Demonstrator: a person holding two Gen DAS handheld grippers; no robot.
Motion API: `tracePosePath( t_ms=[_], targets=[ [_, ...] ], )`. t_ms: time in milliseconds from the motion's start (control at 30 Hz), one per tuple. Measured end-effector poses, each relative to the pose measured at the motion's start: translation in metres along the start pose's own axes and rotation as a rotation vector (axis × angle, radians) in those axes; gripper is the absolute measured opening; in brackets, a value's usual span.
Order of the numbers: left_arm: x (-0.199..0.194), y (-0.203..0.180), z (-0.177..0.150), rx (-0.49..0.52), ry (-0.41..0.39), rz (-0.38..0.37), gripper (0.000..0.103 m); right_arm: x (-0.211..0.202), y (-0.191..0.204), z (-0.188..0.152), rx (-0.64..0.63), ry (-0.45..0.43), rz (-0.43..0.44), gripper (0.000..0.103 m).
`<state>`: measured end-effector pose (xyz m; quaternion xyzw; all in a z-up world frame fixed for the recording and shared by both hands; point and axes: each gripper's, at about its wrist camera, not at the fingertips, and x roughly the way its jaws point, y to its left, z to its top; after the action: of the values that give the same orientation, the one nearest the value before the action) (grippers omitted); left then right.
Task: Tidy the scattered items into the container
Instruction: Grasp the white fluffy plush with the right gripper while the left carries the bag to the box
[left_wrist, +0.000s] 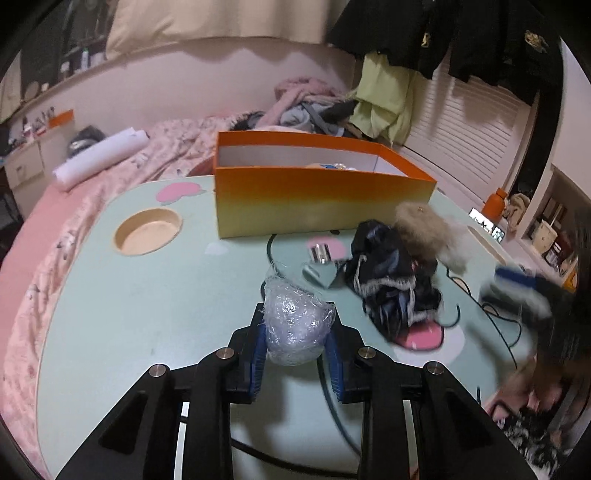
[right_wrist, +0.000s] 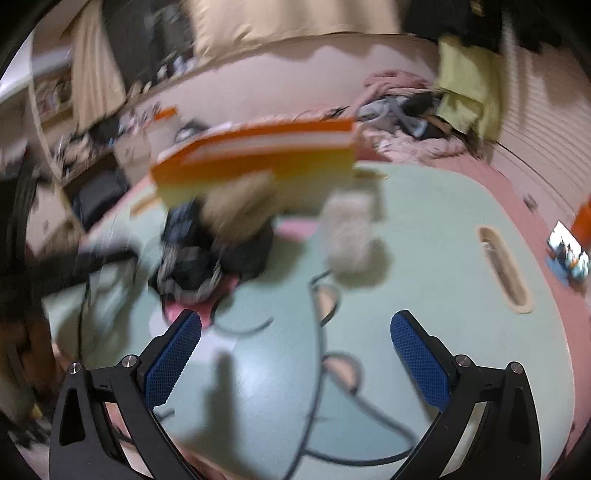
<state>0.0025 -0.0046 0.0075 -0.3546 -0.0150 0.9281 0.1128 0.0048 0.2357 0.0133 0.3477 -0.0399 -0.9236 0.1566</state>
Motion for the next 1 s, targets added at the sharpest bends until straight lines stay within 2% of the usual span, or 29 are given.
tracePosePath(
  t_ms=[100, 167, 200, 267, 400, 433, 467, 533, 600, 767, 900, 1000],
  targets=[
    [-0.006, 0.001, -0.004, -0.014, -0.009, -0.014, 0.027, -0.009, -0.012, 0.023, 0.031, -0.049, -0.048, 0.085],
    [-0.004, 0.001, -0.002, -0.012, -0.008, -0.009, 0.027, -0.002, -0.016, 0.038, 0.027, -0.028, -0.097, 0.075],
    [-0.004, 0.001, -0.002, -0.011, -0.008, -0.006, 0.027, 0.004, -0.018, 0.043, 0.029, -0.013, -0.104, 0.073],
    [-0.004, 0.002, -0.002, -0.019, -0.011, -0.008, 0.027, 0.016, -0.023, 0.05, 0.055, 0.017, -0.088, 0.062],
    [-0.006, 0.004, -0.003, -0.022, -0.013, -0.015, 0.027, 0.043, -0.025, 0.053, 0.075, 0.107, -0.022, 0.048],
    [-0.007, 0.004, -0.002, -0.024, -0.014, -0.015, 0.027, 0.053, -0.027, 0.051, 0.075, 0.14, -0.008, 0.041],
    [-0.007, 0.005, -0.002, -0.025, -0.016, -0.015, 0.027, 0.058, -0.027, 0.049, 0.081, 0.159, 0.006, 0.024],
    [-0.01, 0.006, -0.001, -0.028, -0.022, -0.012, 0.027, 0.056, -0.029, 0.045, 0.099, 0.139, 0.003, 0.024],
    [-0.013, 0.007, 0.002, -0.03, -0.031, -0.011, 0.027, 0.043, -0.032, 0.044, 0.126, 0.085, 0.047, 0.024],
    [-0.019, 0.008, 0.026, -0.014, -0.058, -0.011, 0.027, 0.021, -0.022, 0.064, 0.046, 0.014, 0.03, 0.024],
    [-0.021, 0.004, 0.071, 0.006, -0.091, -0.047, 0.027, 0.019, -0.007, 0.091, -0.009, -0.012, 0.035, 0.024],
    [-0.006, 0.005, 0.114, 0.015, -0.072, -0.052, 0.027, 0.028, 0.007, 0.112, -0.05, -0.015, 0.025, 0.024]
  ],
)
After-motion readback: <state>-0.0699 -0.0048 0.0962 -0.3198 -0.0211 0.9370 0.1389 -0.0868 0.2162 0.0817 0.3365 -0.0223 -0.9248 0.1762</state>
